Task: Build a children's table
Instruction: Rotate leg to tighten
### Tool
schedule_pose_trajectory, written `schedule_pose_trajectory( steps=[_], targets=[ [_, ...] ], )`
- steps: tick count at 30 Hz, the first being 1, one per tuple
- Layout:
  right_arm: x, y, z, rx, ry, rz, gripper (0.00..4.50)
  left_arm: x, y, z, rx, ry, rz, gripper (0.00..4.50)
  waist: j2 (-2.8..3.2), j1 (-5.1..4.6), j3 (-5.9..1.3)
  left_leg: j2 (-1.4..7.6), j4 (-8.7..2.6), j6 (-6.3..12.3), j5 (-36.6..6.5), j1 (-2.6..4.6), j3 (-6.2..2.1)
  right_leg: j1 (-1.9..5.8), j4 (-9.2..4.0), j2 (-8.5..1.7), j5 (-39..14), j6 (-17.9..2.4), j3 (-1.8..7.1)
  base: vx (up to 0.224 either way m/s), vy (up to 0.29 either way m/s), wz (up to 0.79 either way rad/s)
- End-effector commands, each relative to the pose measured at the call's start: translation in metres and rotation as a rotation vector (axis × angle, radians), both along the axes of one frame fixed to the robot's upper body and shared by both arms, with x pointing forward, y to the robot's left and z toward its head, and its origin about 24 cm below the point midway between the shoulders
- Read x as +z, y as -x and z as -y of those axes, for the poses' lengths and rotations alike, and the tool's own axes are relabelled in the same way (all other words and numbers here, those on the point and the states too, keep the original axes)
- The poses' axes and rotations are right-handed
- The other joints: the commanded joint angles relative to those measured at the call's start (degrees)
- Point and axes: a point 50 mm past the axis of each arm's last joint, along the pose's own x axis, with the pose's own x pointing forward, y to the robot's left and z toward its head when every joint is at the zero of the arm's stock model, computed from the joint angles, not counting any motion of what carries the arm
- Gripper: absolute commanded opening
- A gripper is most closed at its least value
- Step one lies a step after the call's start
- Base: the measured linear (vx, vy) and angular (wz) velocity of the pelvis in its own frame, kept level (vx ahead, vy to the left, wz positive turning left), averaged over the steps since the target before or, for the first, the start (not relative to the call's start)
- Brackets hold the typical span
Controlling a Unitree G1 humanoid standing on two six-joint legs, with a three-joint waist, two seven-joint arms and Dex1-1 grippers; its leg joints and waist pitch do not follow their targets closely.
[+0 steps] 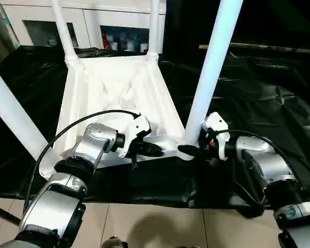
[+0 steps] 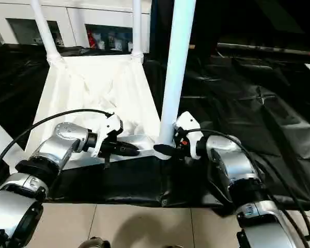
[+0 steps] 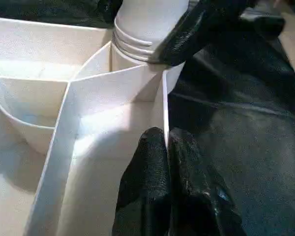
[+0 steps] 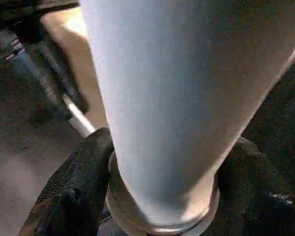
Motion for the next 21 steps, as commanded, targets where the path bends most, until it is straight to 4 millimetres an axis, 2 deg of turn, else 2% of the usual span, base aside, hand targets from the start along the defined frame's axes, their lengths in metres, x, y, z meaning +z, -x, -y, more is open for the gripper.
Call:
schedule_pose_trajectory(
  steps=[1,2,3,4,5,6,7,8,9,10,11,12,14,16,18,19,21],
  targets=[
    [-0.012,-0.008,0.007,-0.241,-0.003,-0.018,2.72,0.002,-0.006,0.02,0.086,0.038,0.024,0.0,-0.39,-0.64,-4.05,1.3,-4.25,-0.24,-17.87,1.63,-0.9,2.46,-4.39,-2.88,-20.89,-11.49,1.81,0.0,0.0,0.0],
    [-0.019,-0.01,0.005,-0.381,-0.029,-0.042,2.72,-0.003,-0.01,0.027,0.18,0.024,0.034,0.0,-0.49,-0.88,-4.05,1.24,-4.22,-0.42,-18.14,1.58,-0.87,2.39,-4.43,-2.77,-21.42,-11.16,1.85,0.0,0.0,0.0],
    [-0.023,-0.011,0.004,-0.444,-0.036,-0.055,2.72,-0.005,-0.011,0.03,0.217,0.012,0.04,0.0,-0.31,-1.17,-3.89,1.3,-4.35,-1.15,-19.08,1.86,-1.0,2.11,-4.72,-2.8,-23.17,-10.71,1.86,0.0,0.0,0.0],
    [-0.023,-0.011,0.004,-0.444,-0.036,-0.055,2.72,-0.005,-0.011,0.03,0.217,0.012,0.04,0.0,-0.54,-1.48,-3.98,1.06,-4.27,-1.25,-20.03,2.0,-1.09,2.21,-5.06,-2.84,-25.45,-9.96,1.68,0.0,0.0,0.0],
    [-0.027,-0.013,-0.002,-0.547,-0.038,-0.05,2.72,-0.008,-0.012,0.04,0.293,0.015,0.035,0.0,-0.5,-1.62,-3.83,1.08,-4.24,-0.91,-20.26,2.12,-0.94,1.91,-5.32,-2.77,-25.81,-9.65,1.81,0.0,0.0,0.0],
    [-0.027,-0.013,-0.002,-0.547,-0.038,-0.05,2.72,-0.008,-0.012,0.04,0.293,0.015,0.035,0.0,-0.5,-1.62,-3.83,1.08,-4.24,-0.91,-20.26,2.12,-0.94,1.91,-5.32,-2.77,-25.81,-9.65,1.81,0.0,0.0,0.0],
    [-0.028,-0.015,-0.013,-0.624,-0.048,-0.052,2.72,-0.01,-0.012,0.053,0.358,0.024,0.031,0.0,-0.54,-1.89,-3.81,0.94,-4.2,-0.59,-20.83,2.06,-0.98,1.95,-5.58,-2.72,-27.41,-8.9,1.71,0.0,0.0,0.0],
    [-0.028,-0.015,-0.013,-0.624,-0.048,-0.052,2.72,-0.01,-0.012,0.053,0.358,0.024,0.031,0.0,-0.53,-1.84,-3.86,0.94,-4.23,-0.61,-20.56,2.11,-1.04,1.94,-5.63,-2.76,-27.64,-8.67,1.68,0.0,0.0,0.0],
    [-0.026,-0.017,-0.027,-0.628,-0.057,-0.052,2.72,-0.01,-0.012,0.064,0.385,0.023,0.035,0.0,-0.49,-1.87,-3.86,0.85,-4.27,-0.25,-20.42,1.98,-1.05,2.03,-5.75,-2.68,-27.85,-8.22,1.62,0.0,0.0,0.0],
    [-0.026,-0.018,-0.03,-0.628,-0.059,-0.052,2.72,-0.01,-0.011,0.065,0.389,0.022,0.036,0.0,-0.25,-2.0,-3.82,1.01,-4.38,-0.41,-20.99,2.14,-1.1,1.78,-5.82,-2.59,-27.77,-8.11,1.63,0.0,0.0,0.0],
    [-0.023,-0.018,-0.043,-0.586,-0.061,-0.037,2.72,-0.011,-0.012,0.07,0.401,0.004,0.055,0.0,-0.25,-2.11,-3.82,0.95,-4.37,-0.46,-21.58,2.21,-1.15,1.79,-5.83,-2.52,-27.88,-8.09,1.52,0.0,0.0,0.0],
    [-0.022,-0.019,-0.047,-0.565,-0.062,-0.03,3.07,-0.011,-0.012,0.071,0.405,-0.007,0.065,0.0,-0.27,-2.2,-3.87,0.9,-4.45,-0.33,-21.87,2.1,-1.16,1.95,-5.92,-2.48,-27.63,-7.78,1.48,0.0,0.0,0.0],
    [-0.018,-0.019,-0.052,-0.507,-0.078,0.0,3.44,-0.011,-0.013,0.069,0.392,-0.038,0.093,0.0,-0.26,-2.14,-3.97,1.0,-4.64,0.28,-21.21,2.02,-1.2,2.26,-5.91,-2.6,-25.57,-7.98,1.49,0.0,0.0,0.0],
    [-0.011,-0.02,-0.045,-0.458,-0.084,0.034,3.47,-0.011,-0.014,0.06,0.365,-0.067,0.115,0.0,-0.28,-2.12,-4.04,1.03,-4.85,0.87,-20.55,1.66,-1.32,2.65,-5.7,-2.59,-23.7,-8.12,1.41,0.0,0.0,0.0],
    [-0.004,-0.021,-0.038,-0.432,-0.09,0.057,3.8,-0.01,-0.015,0.053,0.351,-0.072,0.118,0.0,-0.42,-2.57,-4.01,1.05,-4.95,1.15,-20.36,1.34,-1.37,2.93,-5.5,-2.56,-22.87,-8.29,1.38,0.0,0.0,0.0],
    [0.001,-0.021,-0.031,-0.368,-0.078,0.067,3.87,-0.009,-0.015,0.048,0.315,-0.08,0.12,0.0,-0.46,-2.84,-4.02,1.02,-4.79,1.28,-20.32,1.45,-1.24,2.76,-5.53,-2.61,-22.71,-8.78,1.45,0.0,0.0,0.0],
    [0.006,-0.019,-0.024,-0.28,-0.037,0.079,3.88,-0.008,-0.015,0.042,0.279,-0.092,0.116,0.0,-0.58,-2.96,-4.0,0.95,-4.67,1.86,-19.97,1.36,-1.24,2.95,-5.6,-2.64,-23.22,-8.89,1.42,0.0,0.0,0.0]
  ],
)
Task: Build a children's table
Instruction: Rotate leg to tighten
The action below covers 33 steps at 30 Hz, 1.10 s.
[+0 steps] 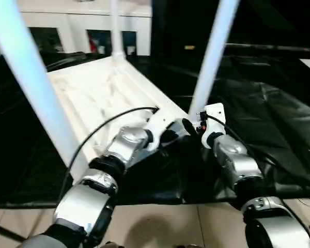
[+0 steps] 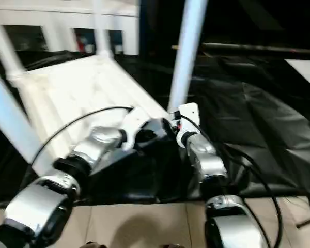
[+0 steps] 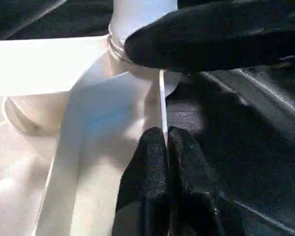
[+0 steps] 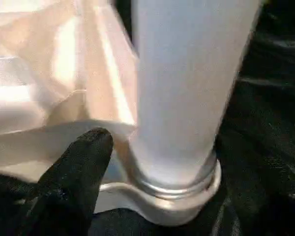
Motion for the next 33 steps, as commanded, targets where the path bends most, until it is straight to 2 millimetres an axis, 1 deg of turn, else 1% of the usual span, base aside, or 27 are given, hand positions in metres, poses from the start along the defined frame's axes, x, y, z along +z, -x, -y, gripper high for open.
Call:
schedule_pose_trajectory(
  steps=[1,2,3,4,6,7,8,10,11,12,13,14,15,16,17,18,20,22,23,24,25,26,28,29,31,33],
  targets=[
    [0.007,0.008,-0.001,0.225,0.057,0.003,3.88,-0.001,0.002,-0.01,-0.082,-0.043,-0.012,0.0,-0.72,0.43,-3.86,1.03,-4.19,2.26,-19.72,1.07,-0.97,2.36,-4.77,-2.65,-23.16,-9.14,1.55,0.0,0.0,0.0],
    [0.008,0.011,0.005,0.286,0.096,-0.006,3.88,-0.001,0.003,-0.014,-0.113,-0.043,-0.024,0.0,-0.68,0.57,-3.86,1.17,-4.04,2.53,-19.52,1.32,-0.8,2.03,-4.75,-2.74,-22.54,-9.53,1.76,0.0,0.0,0.0],
    [0.009,0.014,0.009,0.321,0.118,-0.012,3.88,0.0,0.004,-0.016,-0.133,-0.043,-0.03,0.0,-0.79,0.61,-3.81,1.15,-4.08,2.66,-19.37,1.28,-0.87,2.21,-4.75,-2.7,-22.41,-9.71,1.67,0.0,0.0,0.0],
    [0.009,0.018,0.015,0.379,0.161,-0.021,3.88,0.002,0.006,-0.019,-0.198,-0.04,-0.023,0.0,-0.82,0.75,-3.85,1.17,-4.11,2.97,-18.54,0.96,-0.93,2.51,-4.59,-2.73,-21.74,-9.86,1.66,0.0,0.0,0.0],
    [0.009,0.023,0.023,0.445,0.203,-0.039,3.88,0.003,0.009,-0.023,-0.27,-0.034,-0.033,0.0,-0.76,0.84,-3.92,1.37,-4.04,3.21,-17.54,1.01,-0.86,2.44,-4.24,-2.79,-19.6,-10.92,1.78,0.0,0.0,0.0],
    [0.01,0.026,0.028,0.482,0.214,-0.054,3.88,0.005,0.012,-0.026,-0.326,-0.023,-0.042,0.0,-0.74,0.95,-4.01,1.43,-3.97,3.34,-17.0,1.03,-0.8,2.48,-3.99,-2.79,-18.16,-12.08,1.76,0.0,0.0,0.0],
    [0.011,0.028,0.031,0.502,0.217,-0.065,3.88,0.006,0.013,-0.028,-0.358,-0.015,-0.05,0.0,-0.68,1.1,-4.03,1.48,-3.99,3.4,-16.68,1.03,-0.8,2.6,-3.88,-2.79,-17.55,-12.55,1.7,0.0,0.0,0.0],
    [0.012,0.03,0.036,0.539,0.214,-0.097,3.88,0.007,0.016,-0.033,-0.412,-0.016,-0.081,0.0,-0.42,1.79,-4.14,1.79,-3.9,3.56,-15.35,1.27,-0.58,2.49,-3.38,-2.67,-14.81,-13.93,1.78,0.0,0.0,0.0],
    [0.012,0.031,0.037,0.552,0.212,-0.107,3.88,0.007,0.017,-0.034,-0.432,-0.019,-0.085,0.0,-0.43,1.94,-4.15,1.83,-3.85,3.56,-15.15,1.29,-0.51,2.43,-3.24,-2.61,-14.04,-14.26,1.81,0.0,0.0,0.0],
    [0.013,0.032,0.037,0.571,0.209,-0.118,3.88,0.007,0.019,-0.036,-0.452,-0.01,-0.102,0.0,-0.26,2.37,-4.19,1.96,-3.8,3.5,-15.21,1.72,-0.38,2.17,-3.15,-2.57,-12.8,-14.94,1.88,0.0,0.0,0.0],
    [0.013,0.033,0.035,0.594,0.201,-0.127,3.88,0.009,0.02,-0.037,-0.476,0.006,-0.112,0.0,-0.28,2.59,-4.24,2.01,-3.77,3.47,-14.52,1.55,-0.35,2.39,-2.79,-2.6,-11.08,-15.59,1.93,0.0,0.0,0.0],
    [0.013,0.034,0.033,0.61,0.195,-0.131,3.88,0.01,0.021,-0.037,-0.491,0.024,-0.115,0.0,-0.28,2.78,-4.29,1.98,-3.77,3.51,-13.88,1.48,-0.35,2.52,-2.63,-2.6,-10.22,-15.74,1.92,0.0,0.0,0.0],
    [0.013,0.035,0.032,0.622,0.191,-0.134,3.88,0.011,0.021,-0.037,-0.5,0.037,-0.116,0.0,-0.35,3.14,-4.36,2.01,-3.72,3.78,-12.92,1.53,-0.28,2.5,-2.46,-2.68,-8.62,-16.01,1.95,0.0,0.0,0.0],
    [0.013,0.035,0.029,0.631,0.182,-0.135,3.88,0.012,0.022,-0.036,-0.508,0.043,-0.12,0.0,-0.3,3.45,-4.37,2.03,-3.65,3.88,-12.67,1.66,-0.19,2.4,-2.41,-2.76,-8.13,-16.21,1.98,0.0,0.0,0.0],
    [0.013,0.035,0.027,0.636,0.176,-0.136,3.88,0.012,0.022,-0.036,-0.513,0.047,-0.124,0.0,-0.31,3.55,-4.34,2.01,-3.64,3.85,-12.71,1.66,-0.17,2.39,-2.41,-2.78,-8.16,-16.23,1.99,0.0,0.0,0.0],
    [0.012,0.035,0.025,0.643,0.17,-0.139,3.88,0.012,0.022,-0.036,-0.518,0.047,-0.131,0.0,-0.4,3.73,-4.3,2.02,-3.73,3.68,-12.83,1.55,-0.23,2.53,-2.42,-2.88,-8.97,-16.06,1.96,0.0,0.0,0.0],
    [0.011,0.036,0.023,0.652,0.151,-0.147,3.88,0.012,0.023,-0.036,-0.523,0.049,-0.136,0.0,-0.44,3.8,-4.15,1.97,-3.88,2.96,-13.97,1.54,-0.3,2.47,-2.66,-2.91,-11.39,-15.21,1.94,0.0,0.0,0.0],
    [0.009,0.036,0.023,0.656,0.138,-0.157,3.88,0.012,0.024,-0.036,-0.531,0.058,-0.143,0.0,-0.49,3.77,-4.03,1.93,-4.02,1.91,-15.81,1.59,-0.41,2.41,-3.09,-3.08,-15.34,-13.86,1.97,0.0,0.0,0.0],
    [0.009,0.036,0.023,0.654,0.134,-0.158,3.7,0.012,0.024,-0.036,-0.531,0.059,-0.142,0.0,-0.49,3.76,-4.04,1.93,-4.03,1.73,-15.91,1.59,-0.44,2.41,-3.11,-3.1,-15.79,-13.62,1.99,0.0,0.0,0.0],
    [0.009,0.036,0.023,0.654,0.133,-0.158,3.7,0.012,0.024,-0.036,-0.531,0.059,-0.142,0.0,-0.54,3.75,-4.09,1.92,-4.03,1.56,-15.72,1.58,-0.47,2.41,-3.11,-3.08,-15.92,-13.31,2.0,0.0,0.0,0.0],
    [0.009,0.036,0.024,0.648,0.123,-0.162,3.6,0.012,0.024,-0.036,-0.532,0.063,-0.143,0.0,-0.54,3.72,-4.12,1.92,-4.03,1.64,-15.28,1.57,-0.48,2.42,-3.08,-3.05,-15.4,-13.3,2.01,0.0,0.0,0.0],
    [0.009,0.036,0.024,0.646,0.12,-0.165,3.6,0.012,0.025,-0.035,-0.534,0.065,-0.144,0.0,-0.53,3.72,-4.17,1.91,-4.0,1.75,-14.67,1.5,-0.47,2.46,-2.96,-2.97,-14.49,-13.43,1.99,0.0,0.0,0.0],
    [0.008,0.037,0.026,0.638,0.114,-0.167,3.42,0.012,0.025,-0.036,-0.536,0.069,-0.147,0.0,-0.51,3.72,-4.21,1.91,-3.95,1.96,-14.06,1.48,-0.44,2.47,-2.82,-2.94,-13.32,-13.72,1.98,0.0,0.0,0.0],
    [0.008,0.037,0.026,0.637,0.111,-0.167,3.34,0.012,0.025,-0.035,-0.536,0.07,-0.147,0.0,-0.61,3.72,-4.25,1.91,-3.91,2.06,-13.78,1.46,-0.41,2.49,-2.77,-2.93,-12.88,-13.81,1.98,0.0,0.0,0.0],
    [0.008,0.037,0.026,0.637,0.109,-0.169,3.17,0.011,0.026,-0.035,-0.536,0.071,-0.148,0.0,-0.56,3.75,-4.27,1.9,-3.84,2.48,-13.07,1.43,-0.37,2.51,-2.64,-2.91,-11.89,-14.19,1.97,0.0,0.0,0.0],
    [0.007,0.038,0.027,0.638,0.108,-0.172,2.97,0.011,0.026,-0.035,-0.536,0.073,-0.152,0.0,-0.54,3.72,-4.21,1.85,-3.84,2.52,-13.2,1.43,-0.35,2.5,-2.73,-2.9,-12.26,-14.18,1.95,0.0,0.0,0.0]
  ],
)
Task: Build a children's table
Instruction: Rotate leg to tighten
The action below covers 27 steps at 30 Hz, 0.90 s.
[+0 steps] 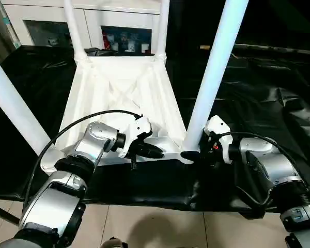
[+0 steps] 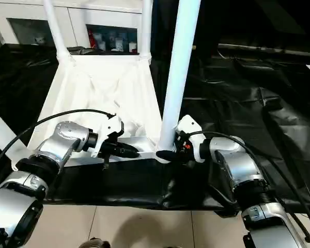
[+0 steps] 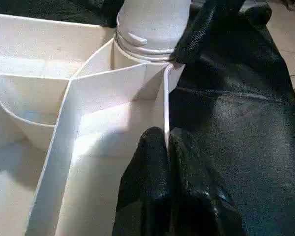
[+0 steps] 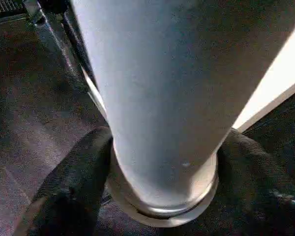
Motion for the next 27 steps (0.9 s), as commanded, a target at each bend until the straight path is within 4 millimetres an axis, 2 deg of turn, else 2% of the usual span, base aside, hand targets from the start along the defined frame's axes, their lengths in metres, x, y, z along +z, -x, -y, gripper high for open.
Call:
schedule_pose_trajectory(
  steps=[1,14,17,18,19,20,21,22,25,27],
  targets=[
    [-0.001,0.002,-0.001,0.005,-0.015,-0.011,2.88,0.004,0.004,0.014,-0.079,0.046,-0.009,0.0,-0.57,-0.26,-4.22,1.78,-3.83,2.37,-13.54,1.67,-0.54,2.49,-2.91,-2.89,-13.12,-13.51,1.92,0.0,0.0,0.0],
    [-0.009,0.005,-0.002,-0.023,-0.021,-0.028,2.72,0.002,0.005,0.015,-0.054,0.051,-0.005,0.0,-0.64,-0.25,-4.27,1.73,-3.77,2.31,-13.24,1.65,-0.55,2.49,-2.9,-2.88,-13.51,-13.13,1.93,0.0,0.0,0.0],
    [-0.014,-0.002,-0.003,-0.176,-0.046,0.002,2.72,0.0,-0.003,0.018,0.063,0.037,0.04,0.0,-0.66,-0.61,-4.07,1.68,-3.94,1.5,-14.78,1.72,-0.67,2.29,-3.23,-3.0,-15.95,-12.68,1.94,0.0,0.0,0.0],
    [-0.02,-0.01,-0.005,-0.349,-0.099,0.003,2.72,-0.002,-0.009,0.024,0.182,0.042,0.061,0.0,-0.56,-0.93,-4.02,1.57,-3.99,0.89,-15.82,1.73,-0.72,2.21,-3.41,-3.04,-17.9,-12.14,1.96,0.0,0.0,0.0],
    [-0.023,-0.012,-0.006,-0.433,-0.124,-0.006,2.72,-0.003,-0.012,0.027,0.235,0.046,0.071,0.0,-0.59,-1.47,-3.85,1.45,-4.07,-0.13,-17.78,1.98,-0.86,1.93,-3.92,-3.09,-21.36,-11.42,1.9,0.0,0.0,0.0],
    [-0.028,-0.015,-0.009,-0.547,-0.152,-0.027,2.72,-0.005,-0.014,0.033,0.292,0.047,0.08,0.0,-0.72,-1.62,-3.87,1.28,-4.07,-0.39,-18.4,1.96,-0.92,2.01,-4.12,-3.11,-23.28,-10.8,1.78,0.0,0.0,0.0],
    [-0.028,-0.015,-0.009,-0.547,-0.152,-0.027,2.72,-0.005,-0.014,0.033,0.292,0.047,0.08,0.0,-0.66,-1.72,-3.92,1.35,-4.1,-0.73,-18.63,1.9,-1.04,1.98,-4.07,-3.2,-23.98,-10.4,1.86,0.0,0.0,0.0],
    [-0.037,-0.017,-0.017,-0.689,-0.14,-0.047,2.72,-0.008,-0.015,0.047,0.385,0.056,0.096,0.0,-0.58,-2.1,-3.79,1.25,-4.17,-0.85,-19.31,2.08,-1.11,1.73,-4.56,-3.08,-25.92,-9.33,1.76,0.0,0.0,0.0],
    [-0.043,-0.018,-0.032,-0.779,-0.106,-0.04,2.72,-0.01,-0.015,0.067,0.489,0.078,0.1,0.0,-0.6,-2.55,-3.73,1.19,-4.08,-0.91,-20.8,2.54,-1.1,1.29,-5.18,-3.0,-27.67,-8.75,1.68,0.0,0.0,0.0],
    [-0.041,-0.02,-0.046,-0.793,-0.121,-0.03,2.72,-0.011,-0.013,0.08,0.493,0.067,0.122,0.0,-0.71,-2.7,-3.79,1.12,-4.22,-0.44,-20.42,2.18,-1.18,1.59,-5.3,-2.9,-28.1,-7.66,1.59,0.0,0.0,0.0]
  ],
)
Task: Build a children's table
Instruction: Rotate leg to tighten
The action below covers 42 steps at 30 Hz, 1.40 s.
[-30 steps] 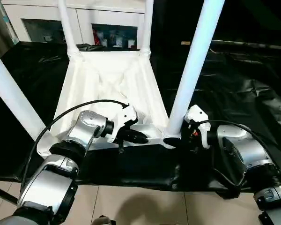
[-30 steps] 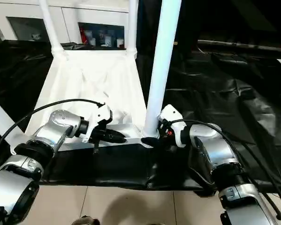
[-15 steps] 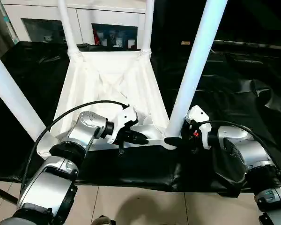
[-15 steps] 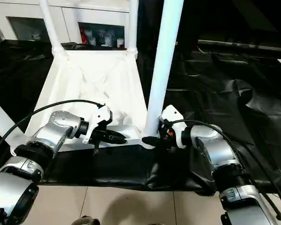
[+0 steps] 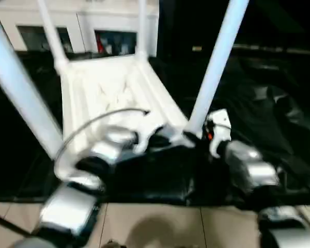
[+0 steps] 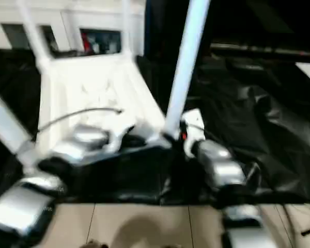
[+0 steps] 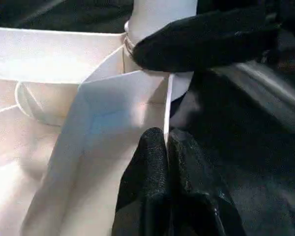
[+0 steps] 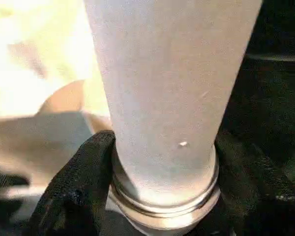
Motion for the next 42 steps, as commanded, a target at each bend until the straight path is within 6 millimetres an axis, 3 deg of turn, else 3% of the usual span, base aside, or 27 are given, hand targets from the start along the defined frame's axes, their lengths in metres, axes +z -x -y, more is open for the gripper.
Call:
schedule_pose_trajectory(
  steps=[1,4,5,6,9,11,12,14,15,18,19,20,22,24,25,29,33,36,38,39,40,41,42],
  targets=[
    [-0.013,0.006,-0.033,0.067,-0.03,-0.056,2.72,0.0,0.003,0.023,0.044,0.044,0.021,0.0,-0.79,-0.5,-3.61,1.19,-4.27,-0.02,-20.4,1.79,-1.12,1.26,-5.2,-2.83,-27.84,-7.67,1.55,0.0,0.0,0.0],
    [-0.006,0.004,-0.042,0.114,-0.054,-0.014,2.72,0.001,0.004,0.025,0.02,0.033,0.028,0.0,-0.7,-0.52,-3.68,1.11,-4.32,0.57,-20.28,1.58,-1.16,1.37,-5.34,-2.86,-27.77,-6.96,1.51,0.0,0.0,0.0],
    [-0.002,0.003,-0.042,0.126,-0.057,0.005,3.28,0.001,0.003,0.023,0.018,0.033,0.031,0.0,-0.64,-0.51,-3.65,1.12,-4.34,0.63,-20.42,1.63,-1.14,1.28,-5.36,-2.81,-27.6,-6.96,1.52,0.0,0.0,0.0],
    [0.001,0.002,-0.042,0.128,-0.064,0.021,3.28,0.002,0.002,0.021,0.016,0.028,0.033,0.0,-0.66,-0.53,-3.67,1.12,-4.33,0.64,-20.48,1.66,-1.14,1.26,-5.33,-2.76,-27.33,-7.0,1.52,0.0,0.0,0.0],
    [0.012,-0.004,-0.025,0.112,-0.071,0.073,3.48,0.004,-0.001,0.009,-0.019,0.001,0.056,0.0,-0.86,-0.62,-3.7,1.09,-4.49,1.04,-20.6,1.22,-1.28,1.66,-5.18,-2.89,-27.14,-6.96,1.43,0.0,0.0,0.0],
    [0.014,-0.005,-0.021,0.113,-0.06,0.083,3.87,0.004,-0.001,0.007,-0.028,-0.002,0.058,0.0,-0.77,-0.73,-3.68,1.16,-4.45,1.17,-20.37,1.29,-1.22,1.45,-5.21,-2.85,-26.9,-7.08,1.48,0.0,0.0,0.0],
    [0.017,-0.004,-0.014,0.133,-0.046,0.09,3.9,0.005,0.0,0.003,-0.067,-0.012,0.071,0.0,-1.1,-0.68,-3.64,1.11,-4.41,1.41,-20.3,1.34,-1.23,1.5,-5.34,-2.91,-27.55,-7.12,1.41,0.0,0.0,0.0],
    [0.024,0.007,0.006,0.275,-0.001,0.097,4.08,0.005,0.001,-0.01,-0.162,-0.049,0.096,0.0,-1.1,-0.42,-3.65,1.21,-4.5,2.22,-18.98,1.15,-1.12,1.77,-5.22,-2.69,-25.67,-6.62,1.6,0.0,0.0,0.0],
    [0.024,0.007,0.006,0.275,-0.001,0.097,4.08,0.005,0.001,-0.01,-0.162,-0.049,0.096,0.0,-1.17,-0.19,-3.66,1.25,-4.45,2.4,-18.61,1.13,-1.11,1.85,-5.15,-2.71,-25.14,-6.32,1.65,0.0,0.0,0.0],
    [0.025,0.029,0.026,0.448,0.063,0.077,4.08,0.005,0.002,-0.022,-0.219,-0.074,0.086,0.0,-1.03,0.08,-3.8,1.33,-4.4,2.94,-16.6,0.92,-1.06,2.05,-4.61,-2.85,-22.3,-7.28,1.79,0.0,0.0,0.0],
    [0.027,0.045,0.043,0.529,0.074,0.056,4.08,0.005,0.004,-0.029,-0.278,-0.09,0.079,0.0,-0.65,0.56,-3.82,1.58,-4.26,3.11,-16.47,1.44,-0.9,1.85,-4.6,-2.79,-20.58,-8.1,1.91,0.0,0.0,0.0],
    [0.027,0.046,0.045,0.536,0.074,0.054,4.08,0.005,0.004,-0.029,-0.284,-0.091,0.078,0.0,-0.66,0.71,-3.83,1.52,-4.22,3.42,-16.38,1.43,-0.88,1.98,-4.67,-2.75,-19.81,-8.42,1.93,0.0,0.0,0.0],
    [0.035,0.062,0.068,0.579,0.077,0.037,4.08,0.008,0.01,-0.037,-0.414,-0.079,0.052,0.0,-0.52,1.31,-3.98,1.66,-4.22,3.86,-15.0,1.0,-0.97,2.51,-3.99,-2.84,-16.31,-10.02,1.93,0.0,0.0,0.0],
    [0.037,0.064,0.073,0.579,0.076,0.034,4.08,0.009,0.012,-0.038,-0.45,-0.071,0.041,0.0,-0.55,1.59,-4.02,1.76,-4.18,4.04,-14.65,0.98,-0.87,2.54,-3.83,-2.75,-14.71,-10.75,1.87,0.0,0.0,0.0],
    [0.039,0.067,0.077,0.582,0.072,0.027,4.08,0.01,0.015,-0.04,-0.51,-0.059,0.013,0.0,-0.43,1.56,-4.02,1.76,-4.1,3.79,-14.78,0.9,-0.81,2.55,-3.56,-2.73,-13.85,-12.09,1.75,0.0,0.0,0.0],
    [0.041,0.073,0.08,0.621,0.074,0.008,4.08,0.013,0.018,-0.044,-0.576,-0.079,0.018,0.0,-0.09,1.96,-4.02,1.99,-4.02,3.38,-15.4,1.44,-0.61,2.17,-3.45,-2.73,-13.25,-13.28,1.84,0.0,0.0,0.0],
    [0.025,0.082,0.079,0.642,0.072,-0.024,4.08,0.013,0.021,-0.049,-0.628,-0.083,-0.001,0.0,-0.17,2.91,-3.99,2.15,-4.09,2.48,-15.92,1.74,-0.55,2.0,-3.43,-2.98,-13.42,-13.39,1.91,0.0,0.0,0.0],
    [0.005,0.085,0.072,0.652,0.072,-0.049,4.08,0.015,0.024,-0.052,-0.661,-0.064,-0.019,0.0,-0.23,2.75,-3.91,1.99,-4.27,1.76,-16.7,1.35,-0.66,2.13,-3.43,-3.16,-15.1,-13.13,1.81,0.0,0.0,0.0],
    [-0.02,0.087,0.062,0.648,0.074,-0.073,4.08,0.015,0.025,-0.054,-0.667,-0.074,-0.009,0.0,-0.28,2.44,-3.94,1.95,-4.2,1.17,-17.8,1.45,-0.64,1.86,-3.68,-3.29,-16.72,-12.92,1.84,0.0,0.0,0.0],
    [-0.021,0.088,0.061,0.648,0.074,-0.075,4.08,0.015,0.025,-0.054,-0.667,-0.074,-0.009,0.0,-0.14,2.41,-3.89,1.99,-4.28,0.87,-18.23,1.58,-0.7,1.81,-3.78,-3.29,-17.33,-12.86,1.85,0.0,0.0,0.0],
    [-0.03,0.089,0.056,0.647,0.07,-0.085,4.16,0.017,0.024,-0.056,-0.648,-0.06,-0.017,0.28,-0.16,2.39,-3.9,2.04,-4.32,0.77,-18.52,1.59,-0.68,1.8,-3.77,-3.34,-17.28,-12.79,1.92,0.0,0.0,0.0],
    [-0.033,0.09,0.055,0.647,0.069,-0.087,4.19,0.017,0.024,-0.057,-0.646,-0.052,-0.02,0.45,0.21,2.35,-3.73,2.0,-4.47,0.64,-18.84,1.52,-0.82,1.89,-3.71,-3.17,-17.63,-12.6,1.86,0.0,0.0,0.0],
    [-0.033,0.09,0.055,0.647,0.069,-0.087,4.19,0.017,0.024,-0.057,-0.646,-0.052,-0.02,0.45,0.11,2.29,-3.75,2.0,-4.55,0.58,-18.95,1.53,-0.81,1.96,-3.78,-3.04,-17.83,-12.33,1.83,0.0,0.0,0.0]
  ],
)
